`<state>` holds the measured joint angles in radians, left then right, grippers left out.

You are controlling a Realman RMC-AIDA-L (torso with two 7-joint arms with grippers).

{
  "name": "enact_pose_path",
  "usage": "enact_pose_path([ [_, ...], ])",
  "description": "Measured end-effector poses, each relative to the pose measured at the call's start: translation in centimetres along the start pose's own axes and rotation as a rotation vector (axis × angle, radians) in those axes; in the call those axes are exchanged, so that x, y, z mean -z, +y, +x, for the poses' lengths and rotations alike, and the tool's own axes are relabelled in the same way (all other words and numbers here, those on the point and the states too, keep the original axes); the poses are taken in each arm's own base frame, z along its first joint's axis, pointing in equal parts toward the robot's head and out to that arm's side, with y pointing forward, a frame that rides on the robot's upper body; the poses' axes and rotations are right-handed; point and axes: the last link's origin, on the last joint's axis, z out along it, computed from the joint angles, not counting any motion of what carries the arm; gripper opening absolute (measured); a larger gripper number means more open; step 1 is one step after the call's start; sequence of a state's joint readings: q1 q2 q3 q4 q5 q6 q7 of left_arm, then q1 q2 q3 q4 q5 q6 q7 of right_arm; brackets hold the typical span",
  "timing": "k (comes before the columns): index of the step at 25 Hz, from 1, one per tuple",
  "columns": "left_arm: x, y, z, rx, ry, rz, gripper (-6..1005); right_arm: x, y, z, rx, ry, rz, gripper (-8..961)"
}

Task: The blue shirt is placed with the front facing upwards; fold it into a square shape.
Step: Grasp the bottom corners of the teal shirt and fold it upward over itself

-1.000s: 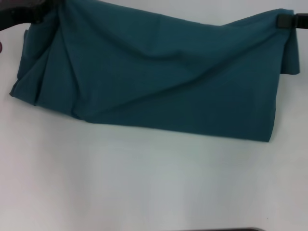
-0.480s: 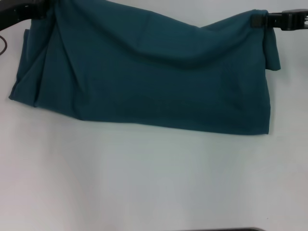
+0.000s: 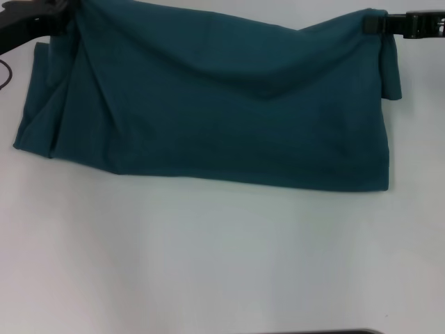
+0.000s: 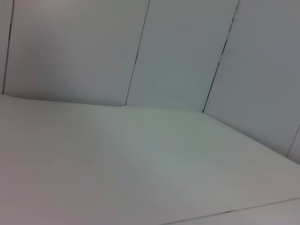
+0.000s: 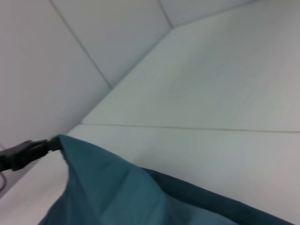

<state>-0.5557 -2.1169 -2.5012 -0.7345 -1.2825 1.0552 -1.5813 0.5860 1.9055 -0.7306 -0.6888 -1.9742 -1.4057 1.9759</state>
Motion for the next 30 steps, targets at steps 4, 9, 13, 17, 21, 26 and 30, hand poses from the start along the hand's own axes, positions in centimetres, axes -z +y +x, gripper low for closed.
enact_pose_path([
  [4,-0.4,0.0,-0.2,-0.015,-0.018,0.019,13,-0.2,-0.7,0.5,-0.023,0.002,0.049,125],
  [9,-0.6,0.1,-0.6,-0.027,-0.036,0.029,15,-0.6,-1.2,1.0,-0.026,0.006,0.100,133],
  [13,-0.5,-0.5,-0.9,-0.024,-0.040,0.073,32,-1.0,-1.8,1.1,-0.024,-0.003,0.147,140],
  [17,-0.6,-1.0,-1.5,-0.026,-0.061,0.122,90,-1.3,-2.0,1.1,-0.018,-0.015,0.176,183],
  [21,-0.6,-1.1,-2.2,-0.026,-0.078,0.145,148,-1.6,-2.1,1.1,-0.003,-0.008,0.201,264],
  [26,-0.4,-1.0,-2.6,-0.024,-0.083,0.153,382,-1.6,-2.3,1.0,0.015,-0.015,0.242,364],
  [30,0.0,-0.9,-2.7,-0.025,-0.072,0.163,392,-1.1,-2.4,0.9,0.021,-0.029,0.270,687],
])
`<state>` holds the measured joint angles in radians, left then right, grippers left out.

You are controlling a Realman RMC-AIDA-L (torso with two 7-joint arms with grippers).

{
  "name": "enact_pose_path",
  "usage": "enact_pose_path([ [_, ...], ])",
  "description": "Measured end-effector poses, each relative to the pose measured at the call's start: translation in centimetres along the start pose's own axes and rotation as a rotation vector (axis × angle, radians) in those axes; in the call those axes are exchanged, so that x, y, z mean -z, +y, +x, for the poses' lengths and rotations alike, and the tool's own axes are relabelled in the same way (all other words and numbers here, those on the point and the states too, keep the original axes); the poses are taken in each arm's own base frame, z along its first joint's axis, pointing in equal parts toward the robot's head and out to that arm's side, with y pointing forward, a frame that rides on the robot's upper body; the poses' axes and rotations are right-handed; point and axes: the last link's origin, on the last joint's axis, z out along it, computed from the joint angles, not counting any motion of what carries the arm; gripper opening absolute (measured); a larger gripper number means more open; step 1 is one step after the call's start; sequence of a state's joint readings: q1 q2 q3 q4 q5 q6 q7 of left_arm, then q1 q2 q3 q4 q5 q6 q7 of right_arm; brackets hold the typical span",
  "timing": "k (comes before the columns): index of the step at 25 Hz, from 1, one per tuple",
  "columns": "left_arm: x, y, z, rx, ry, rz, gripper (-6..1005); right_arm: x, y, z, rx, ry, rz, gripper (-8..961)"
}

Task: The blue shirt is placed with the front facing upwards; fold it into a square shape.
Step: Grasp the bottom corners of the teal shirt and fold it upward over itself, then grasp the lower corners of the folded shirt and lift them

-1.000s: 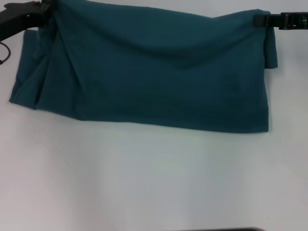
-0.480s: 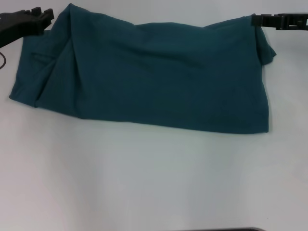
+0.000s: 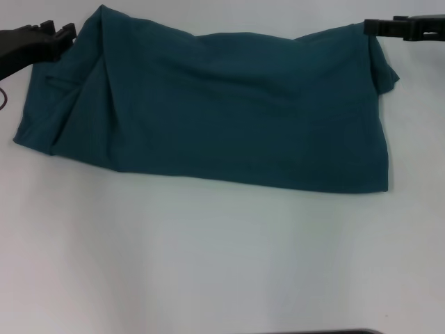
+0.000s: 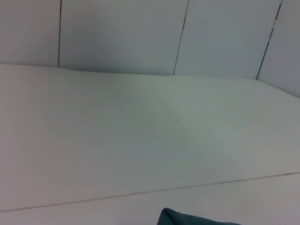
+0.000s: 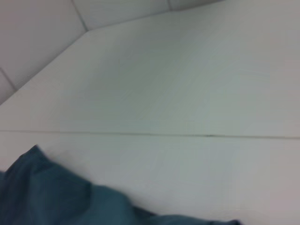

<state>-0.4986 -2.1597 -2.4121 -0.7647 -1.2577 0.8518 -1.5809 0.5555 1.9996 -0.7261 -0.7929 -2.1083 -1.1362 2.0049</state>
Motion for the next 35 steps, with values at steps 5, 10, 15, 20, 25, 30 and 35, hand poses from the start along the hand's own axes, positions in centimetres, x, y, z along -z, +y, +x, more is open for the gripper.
enact_pose_path([
  [5,0.3,0.2,0.1,-0.001,0.009,-0.020,393,1.3,-0.5,-1.1,0.000,-0.033,0.036,846],
  [10,0.3,0.4,0.1,0.002,0.012,-0.036,392,1.6,1.0,-1.5,-0.065,-0.021,-0.060,926],
  [15,0.1,1.0,0.4,-0.001,0.019,-0.062,392,1.1,2.5,-2.0,-0.136,0.008,-0.129,846],
  [20,0.1,1.0,0.3,-0.001,0.015,-0.064,393,1.0,1.8,-1.6,-0.189,0.043,-0.085,737],
  [25,0.2,1.0,0.2,-0.002,0.015,-0.065,393,0.5,0.2,0.0,-0.227,0.097,0.020,628],
  [30,0.2,1.1,0.1,-0.002,0.013,-0.073,392,-0.5,-0.6,1.1,-0.220,0.121,0.086,405],
  [35,0.1,1.4,-0.2,0.004,0.006,-0.085,392,-1.5,-0.7,1.4,-0.210,0.120,0.109,125],
])
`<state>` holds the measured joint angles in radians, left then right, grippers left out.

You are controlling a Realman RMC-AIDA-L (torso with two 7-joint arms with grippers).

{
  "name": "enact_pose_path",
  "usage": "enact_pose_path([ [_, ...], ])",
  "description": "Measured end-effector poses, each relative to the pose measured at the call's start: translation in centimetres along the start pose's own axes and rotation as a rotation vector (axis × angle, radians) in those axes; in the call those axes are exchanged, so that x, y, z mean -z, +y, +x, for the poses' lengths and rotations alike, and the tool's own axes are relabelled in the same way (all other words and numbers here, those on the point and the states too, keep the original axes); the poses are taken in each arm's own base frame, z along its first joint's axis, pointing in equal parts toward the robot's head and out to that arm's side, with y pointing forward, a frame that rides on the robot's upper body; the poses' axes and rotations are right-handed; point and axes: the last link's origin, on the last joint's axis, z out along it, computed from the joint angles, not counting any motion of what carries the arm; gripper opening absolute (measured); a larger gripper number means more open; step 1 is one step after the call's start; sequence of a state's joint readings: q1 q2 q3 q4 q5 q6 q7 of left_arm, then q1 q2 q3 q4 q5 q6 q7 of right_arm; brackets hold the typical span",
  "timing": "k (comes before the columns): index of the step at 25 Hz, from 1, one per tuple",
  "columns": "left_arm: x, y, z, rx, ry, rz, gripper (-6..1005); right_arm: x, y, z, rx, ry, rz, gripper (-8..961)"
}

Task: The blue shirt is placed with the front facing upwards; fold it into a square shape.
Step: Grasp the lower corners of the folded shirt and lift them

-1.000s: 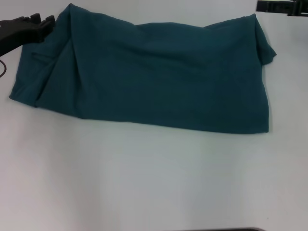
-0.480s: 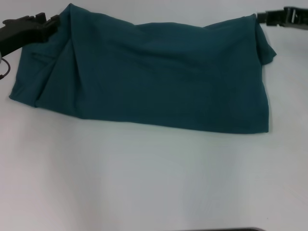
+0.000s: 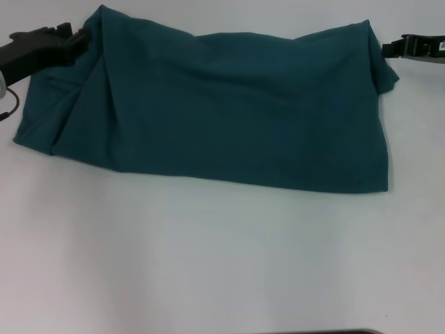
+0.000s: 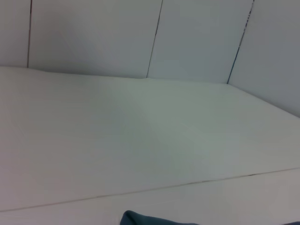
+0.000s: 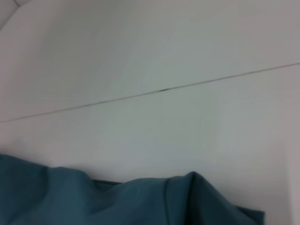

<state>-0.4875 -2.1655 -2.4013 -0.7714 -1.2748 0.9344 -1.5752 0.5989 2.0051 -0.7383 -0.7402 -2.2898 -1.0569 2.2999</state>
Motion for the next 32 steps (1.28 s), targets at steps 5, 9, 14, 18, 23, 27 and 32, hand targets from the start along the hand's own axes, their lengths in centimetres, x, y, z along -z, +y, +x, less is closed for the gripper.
enact_pose_path([
  [5,0.2,0.1,-0.6,0.011,-0.007,-0.003,393,-1.3,-0.2,-0.1,0.031,0.009,0.067,15],
  [9,0.4,0.0,-0.8,0.015,-0.010,0.000,393,-2.1,0.1,-0.4,0.056,0.018,0.090,17],
  [14,0.4,0.0,-1.1,0.020,-0.015,0.000,392,-2.7,0.2,-0.4,0.076,0.024,0.120,20],
  [18,0.4,0.0,-1.2,0.018,-0.017,-0.001,392,-3.0,0.0,0.1,0.072,0.039,0.139,19],
  [23,0.4,0.0,-1.2,0.018,-0.016,0.002,393,-2.9,0.3,0.3,0.050,0.054,0.106,16],
  [27,0.3,0.0,-1.2,0.015,-0.019,0.004,391,-3.3,1.2,0.5,0.043,0.077,0.060,14],
  [32,0.2,0.1,-1.3,0.012,-0.022,0.001,389,-3.6,2.8,0.6,0.032,0.099,-0.013,15],
])
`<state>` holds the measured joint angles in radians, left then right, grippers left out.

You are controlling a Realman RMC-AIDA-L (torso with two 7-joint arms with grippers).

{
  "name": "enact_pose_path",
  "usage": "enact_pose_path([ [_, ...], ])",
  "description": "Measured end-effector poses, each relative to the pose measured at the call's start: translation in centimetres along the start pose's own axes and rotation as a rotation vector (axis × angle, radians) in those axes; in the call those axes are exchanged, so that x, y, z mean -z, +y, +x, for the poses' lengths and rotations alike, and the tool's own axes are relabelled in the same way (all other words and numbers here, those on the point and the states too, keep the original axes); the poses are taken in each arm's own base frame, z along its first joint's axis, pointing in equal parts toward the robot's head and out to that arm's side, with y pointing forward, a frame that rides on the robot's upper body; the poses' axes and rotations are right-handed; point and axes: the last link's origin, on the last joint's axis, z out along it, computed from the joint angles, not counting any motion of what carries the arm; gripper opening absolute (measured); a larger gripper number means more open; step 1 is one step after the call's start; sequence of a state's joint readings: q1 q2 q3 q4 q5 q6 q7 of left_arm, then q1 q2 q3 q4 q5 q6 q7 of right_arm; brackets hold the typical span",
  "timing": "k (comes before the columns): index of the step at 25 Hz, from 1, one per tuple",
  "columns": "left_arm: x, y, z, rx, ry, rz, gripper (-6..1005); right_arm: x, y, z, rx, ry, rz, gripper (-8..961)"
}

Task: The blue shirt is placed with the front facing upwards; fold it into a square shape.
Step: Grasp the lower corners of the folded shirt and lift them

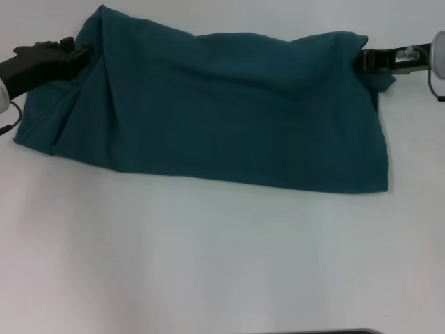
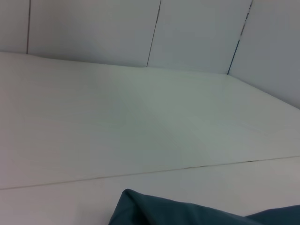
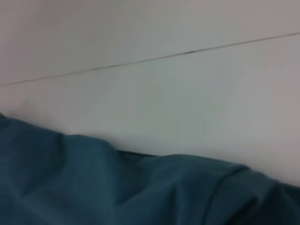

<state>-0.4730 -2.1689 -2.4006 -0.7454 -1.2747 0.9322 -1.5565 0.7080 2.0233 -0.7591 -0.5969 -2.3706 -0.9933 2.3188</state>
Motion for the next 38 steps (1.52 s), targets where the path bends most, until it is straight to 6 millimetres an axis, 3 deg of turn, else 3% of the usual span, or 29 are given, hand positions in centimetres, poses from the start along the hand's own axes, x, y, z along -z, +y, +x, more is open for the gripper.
enact_pose_path([
  [11,-0.1,0.0,0.1,-0.007,0.001,0.003,387,0.3,1.5,0.2,-0.020,0.011,-0.100,17],
  [19,-0.2,0.1,0.2,-0.016,0.002,0.000,386,2.5,-1.4,-0.4,-0.038,-0.042,-0.007,19],
  [23,-0.3,0.1,0.3,-0.017,0.003,-0.002,384,3.5,-1.4,-0.8,-0.045,-0.060,-0.020,20],
  [29,-0.6,0.4,0.4,-0.016,0.002,-0.011,385,3.9,-0.1,-0.7,-0.050,-0.021,-0.111,108],
  [32,-0.6,0.4,0.4,-0.017,0.002,-0.013,385,3.8,0.0,-0.8,-0.054,-0.024,-0.109,346],
  [38,-0.7,0.4,-0.1,-0.015,-0.008,-0.011,384,3.2,-0.4,-0.5,-0.060,-0.022,-0.081,405],
])
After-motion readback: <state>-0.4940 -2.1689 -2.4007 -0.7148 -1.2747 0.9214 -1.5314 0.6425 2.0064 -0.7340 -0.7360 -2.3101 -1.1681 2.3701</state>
